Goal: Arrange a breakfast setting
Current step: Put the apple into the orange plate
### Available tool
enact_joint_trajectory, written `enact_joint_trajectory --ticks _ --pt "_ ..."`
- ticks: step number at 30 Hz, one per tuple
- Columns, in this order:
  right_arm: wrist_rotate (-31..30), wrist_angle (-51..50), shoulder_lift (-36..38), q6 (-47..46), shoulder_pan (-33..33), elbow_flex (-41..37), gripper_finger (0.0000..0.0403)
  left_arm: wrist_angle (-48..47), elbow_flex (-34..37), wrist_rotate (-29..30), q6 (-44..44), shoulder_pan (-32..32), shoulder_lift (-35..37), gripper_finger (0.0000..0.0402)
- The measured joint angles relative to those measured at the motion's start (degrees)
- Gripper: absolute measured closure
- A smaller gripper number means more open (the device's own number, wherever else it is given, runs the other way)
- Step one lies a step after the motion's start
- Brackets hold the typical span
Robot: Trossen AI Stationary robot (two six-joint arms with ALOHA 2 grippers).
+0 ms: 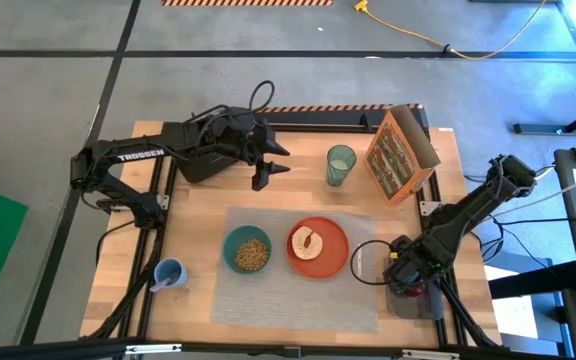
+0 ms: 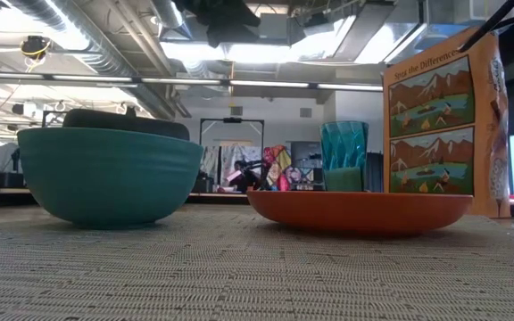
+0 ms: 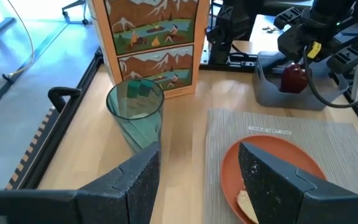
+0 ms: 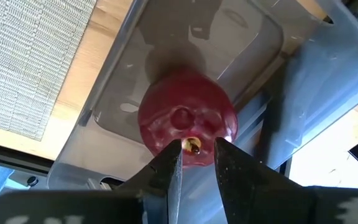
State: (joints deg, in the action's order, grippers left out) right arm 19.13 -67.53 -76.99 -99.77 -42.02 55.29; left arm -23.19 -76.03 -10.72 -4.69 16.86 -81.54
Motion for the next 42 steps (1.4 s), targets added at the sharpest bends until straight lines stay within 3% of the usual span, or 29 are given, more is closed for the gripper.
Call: enact_joint_trajectory --ticks 32,42 --pt "3.16 -0.02 -2.69 1.54 -0.02 0.00 0.0322 -2.11 0.00 0.76 0.00 -0.02 0.00 0.0192" --pt "1.55 0.18 -2.69 1.56 -0.02 0.01 0.0394 -2.11 0.00 0.81 0.00 -0.02 0.00 0.0192"
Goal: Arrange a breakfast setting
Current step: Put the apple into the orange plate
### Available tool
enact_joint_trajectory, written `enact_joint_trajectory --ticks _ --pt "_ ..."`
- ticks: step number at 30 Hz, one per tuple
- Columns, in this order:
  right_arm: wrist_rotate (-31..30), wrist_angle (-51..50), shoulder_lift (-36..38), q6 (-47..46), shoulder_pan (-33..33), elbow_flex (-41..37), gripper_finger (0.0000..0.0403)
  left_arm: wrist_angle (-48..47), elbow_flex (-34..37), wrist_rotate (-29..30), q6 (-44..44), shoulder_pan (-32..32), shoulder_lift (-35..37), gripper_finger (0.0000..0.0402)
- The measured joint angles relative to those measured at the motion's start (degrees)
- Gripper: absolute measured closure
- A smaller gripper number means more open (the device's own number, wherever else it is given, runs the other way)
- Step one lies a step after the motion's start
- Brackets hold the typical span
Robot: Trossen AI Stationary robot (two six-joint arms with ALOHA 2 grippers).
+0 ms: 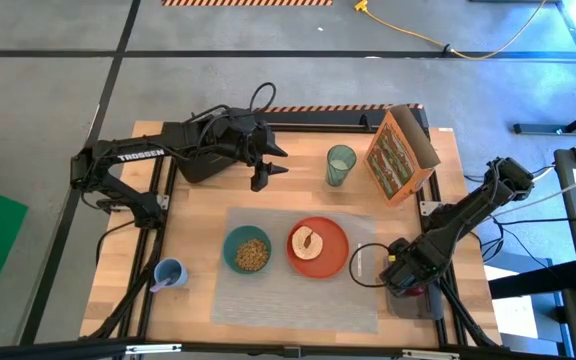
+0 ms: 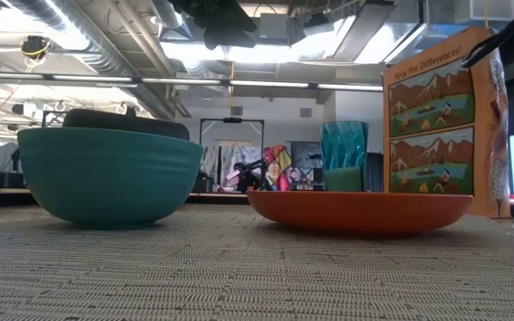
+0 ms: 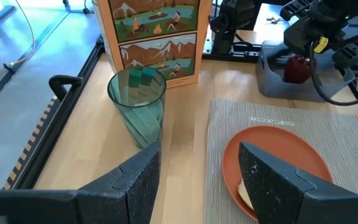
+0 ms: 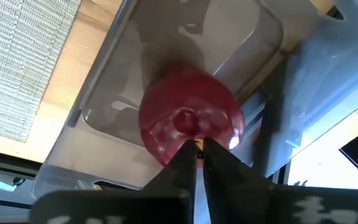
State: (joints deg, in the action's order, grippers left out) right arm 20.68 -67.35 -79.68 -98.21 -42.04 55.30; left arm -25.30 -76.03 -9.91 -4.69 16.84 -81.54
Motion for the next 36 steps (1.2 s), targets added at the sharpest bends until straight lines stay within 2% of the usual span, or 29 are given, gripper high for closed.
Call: enact_joint_trajectory --ticks 8,12,17,22,25,31,36 --pt "3.15 -0.14 0.12 0.99 0.06 0.28 0.0400 0.00 0.00 -0.01 -0.02 0.00 0.00 0.0192" --pt "2.97 -0.59 0.42 1.00 0.07 4.22 0.0401 0.00 0.00 0.00 0.00 0.00 0.00 0.0192" --pt "-3.43 -2.90 0.42 -0.18 1.82 13.45 0.0402 0.02 0.00 0.00 -0.01 0.00 0.00 0.0192" --pt "-13.83 -6.98 0.42 -0.31 6.93 22.17 0.0402 0.02 0.00 0.02 0.00 0.00 0.00 0.0192" --pt "-17.60 -7.27 -0.90 4.48 11.99 25.34 0.0402 0.02 0.00 0.00 0.21 0.00 0.00 0.0192" --pt "-17.66 -6.66 -8.77 20.48 22.24 28.12 0.0403 -0.18 0.00 0.04 1.43 -1.17 0.00 0.0192" --pt "-15.97 -6.07 -15.71 31.02 27.68 30.89 0.0403 -3.20 0.00 0.02 4.57 -1.68 0.74 0.0192"
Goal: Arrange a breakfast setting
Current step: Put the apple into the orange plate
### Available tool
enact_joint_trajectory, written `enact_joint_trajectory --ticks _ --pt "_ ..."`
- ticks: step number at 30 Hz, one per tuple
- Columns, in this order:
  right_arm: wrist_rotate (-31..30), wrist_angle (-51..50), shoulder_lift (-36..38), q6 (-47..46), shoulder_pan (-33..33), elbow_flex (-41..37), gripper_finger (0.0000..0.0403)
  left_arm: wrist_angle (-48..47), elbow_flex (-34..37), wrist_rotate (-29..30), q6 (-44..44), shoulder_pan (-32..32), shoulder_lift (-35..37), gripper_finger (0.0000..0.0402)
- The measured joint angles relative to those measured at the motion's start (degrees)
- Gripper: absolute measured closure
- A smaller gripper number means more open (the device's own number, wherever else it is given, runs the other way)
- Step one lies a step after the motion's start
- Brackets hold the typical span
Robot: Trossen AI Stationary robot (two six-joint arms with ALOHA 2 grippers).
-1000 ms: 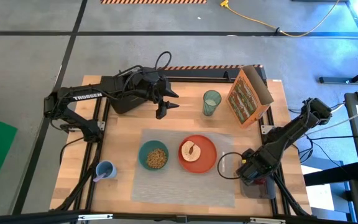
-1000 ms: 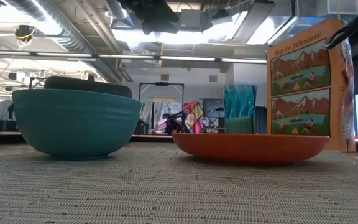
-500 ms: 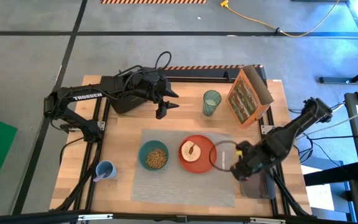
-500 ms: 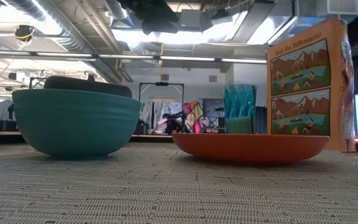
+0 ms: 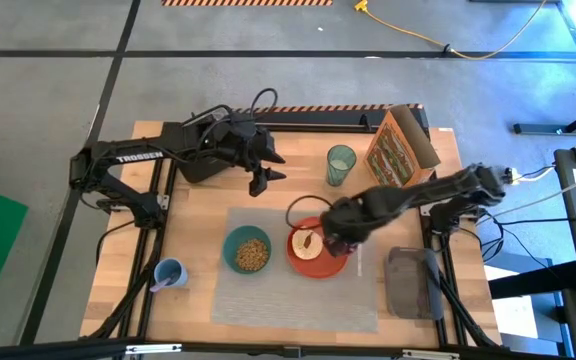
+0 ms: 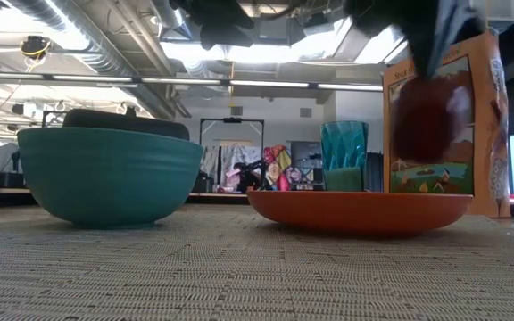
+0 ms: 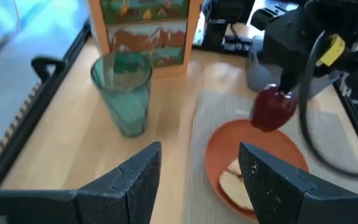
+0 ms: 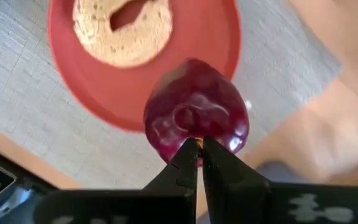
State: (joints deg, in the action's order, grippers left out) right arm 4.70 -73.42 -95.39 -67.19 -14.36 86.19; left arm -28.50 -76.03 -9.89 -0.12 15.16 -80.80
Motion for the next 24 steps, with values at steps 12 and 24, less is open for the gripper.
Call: enact_joint_trajectory --ticks 12,24 --pt "2.75 2.80 -8.58 8.91 3.59 1.51 0.0403 -8.51 0.00 7.89 -0.45 0.09 5.54 0.0192" --pt "3.85 6.43 -10.69 10.20 3.53 1.53 0.0363 -12.94 -0.02 9.51 -0.06 0.04 6.71 0.0192"
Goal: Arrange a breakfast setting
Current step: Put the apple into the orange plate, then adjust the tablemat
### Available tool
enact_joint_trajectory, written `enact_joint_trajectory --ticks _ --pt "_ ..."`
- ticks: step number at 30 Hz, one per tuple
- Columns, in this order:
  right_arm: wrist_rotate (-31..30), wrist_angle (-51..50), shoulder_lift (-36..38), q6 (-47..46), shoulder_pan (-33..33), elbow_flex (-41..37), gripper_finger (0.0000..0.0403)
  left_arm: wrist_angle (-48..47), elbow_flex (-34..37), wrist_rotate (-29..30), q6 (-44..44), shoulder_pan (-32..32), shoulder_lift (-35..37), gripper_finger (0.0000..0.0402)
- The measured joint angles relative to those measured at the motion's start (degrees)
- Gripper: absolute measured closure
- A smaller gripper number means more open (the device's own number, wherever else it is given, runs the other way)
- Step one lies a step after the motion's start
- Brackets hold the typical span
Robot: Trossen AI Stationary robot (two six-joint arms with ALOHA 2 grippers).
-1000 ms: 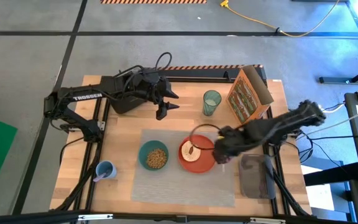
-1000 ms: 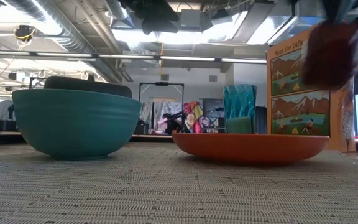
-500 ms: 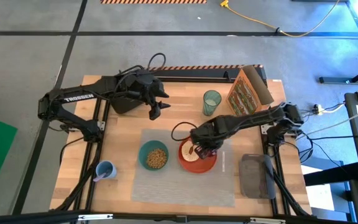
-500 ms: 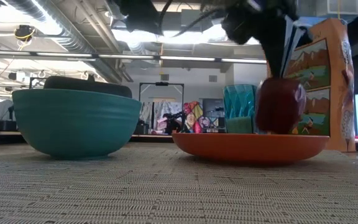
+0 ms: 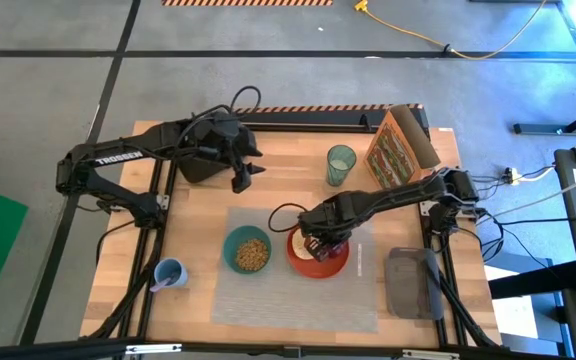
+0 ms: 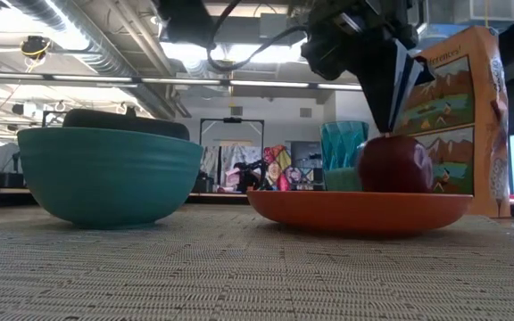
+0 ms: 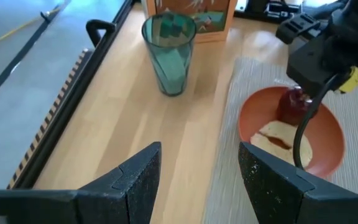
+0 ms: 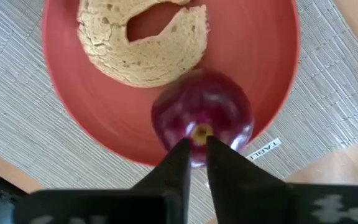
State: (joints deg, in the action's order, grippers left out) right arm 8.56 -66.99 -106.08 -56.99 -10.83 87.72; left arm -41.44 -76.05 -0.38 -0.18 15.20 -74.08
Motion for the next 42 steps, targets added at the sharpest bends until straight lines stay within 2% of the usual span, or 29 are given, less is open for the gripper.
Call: enact_joint_trajectory --ticks 10,15,19,22,27,30,33,35,39,42 --pt "-2.58 -0.02 1.19 -0.45 -0.01 0.03 0.0280 -3.70 0.02 -0.02 1.15 -0.02 0.59 0.0192" --pt "-9.22 -0.89 4.58 -0.53 0.01 4.32 0.0248 -7.86 0.00 0.09 1.59 -0.02 3.37 0.0192" --pt "-14.76 -1.43 8.09 4.57 1.29 9.62 0.0232 -12.62 0.00 0.41 6.31 -0.02 6.99 0.0192" --pt "-18.49 -2.55 10.59 9.71 3.36 13.12 0.0229 -19.88 0.00 -1.77 11.59 -0.74 9.56 0.0192" --pt "-23.41 -3.36 15.71 15.64 6.80 16.74 0.0228 -40.49 -0.02 -5.16 27.46 -8.24 12.70 0.0192" --pt "-25.29 -4.25 18.58 17.26 8.00 16.58 0.0228 -46.77 0.01 -5.13 38.21 -14.69 14.61 0.0192" --pt "-27.46 -5.71 20.55 19.11 8.02 16.47 0.0228 -46.23 2.33 -5.42 47.38 -21.33 15.98 0.0192" --pt "-29.55 -6.45 21.60 20.24 7.98 16.45 0.0228 -45.62 6.85 -6.64 50.97 -26.60 16.17 0.0193" --pt "-31.50 -6.80 22.89 22.93 7.98 16.44 0.0228 -42.53 16.78 -11.63 56.68 -35.13 15.78 0.0193" --pt "-31.55 -7.15 23.09 24.73 7.98 16.44 0.0228 -39.38 19.52 -15.88 65.77 -38.58 15.58 0.0193"
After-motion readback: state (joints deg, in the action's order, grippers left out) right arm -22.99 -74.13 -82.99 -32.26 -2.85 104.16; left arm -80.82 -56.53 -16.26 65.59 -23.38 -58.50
